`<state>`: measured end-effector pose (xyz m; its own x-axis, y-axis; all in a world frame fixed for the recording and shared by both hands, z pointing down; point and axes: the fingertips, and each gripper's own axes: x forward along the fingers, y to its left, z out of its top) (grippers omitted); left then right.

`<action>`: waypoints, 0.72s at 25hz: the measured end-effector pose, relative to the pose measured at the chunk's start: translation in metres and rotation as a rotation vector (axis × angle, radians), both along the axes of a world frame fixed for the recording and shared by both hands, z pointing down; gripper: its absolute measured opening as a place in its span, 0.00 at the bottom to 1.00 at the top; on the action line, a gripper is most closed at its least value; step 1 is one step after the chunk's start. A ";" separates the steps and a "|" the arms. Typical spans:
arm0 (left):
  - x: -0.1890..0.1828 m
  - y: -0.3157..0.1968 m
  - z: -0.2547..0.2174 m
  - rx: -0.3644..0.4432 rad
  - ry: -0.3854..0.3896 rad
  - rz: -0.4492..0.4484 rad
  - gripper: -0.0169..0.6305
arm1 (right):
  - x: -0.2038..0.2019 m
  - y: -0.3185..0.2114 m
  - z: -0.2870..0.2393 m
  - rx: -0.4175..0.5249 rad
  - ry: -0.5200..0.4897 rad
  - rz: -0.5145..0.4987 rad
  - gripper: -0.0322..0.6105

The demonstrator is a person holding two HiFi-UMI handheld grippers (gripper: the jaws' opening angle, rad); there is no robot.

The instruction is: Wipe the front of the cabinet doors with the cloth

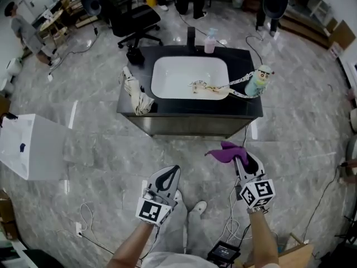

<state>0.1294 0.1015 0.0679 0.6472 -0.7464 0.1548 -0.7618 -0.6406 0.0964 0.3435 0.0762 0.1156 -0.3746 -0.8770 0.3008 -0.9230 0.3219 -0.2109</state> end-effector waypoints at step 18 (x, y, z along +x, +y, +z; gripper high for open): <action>0.000 -0.101 0.178 -0.095 0.046 0.060 0.04 | -0.099 -0.135 0.236 -0.138 0.052 0.011 0.23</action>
<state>0.1293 0.0004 0.2454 0.6980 -0.6900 0.1916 -0.7160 -0.6709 0.1929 0.2440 -0.0593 0.3515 -0.3459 -0.8301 0.4374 -0.9372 0.2830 -0.2041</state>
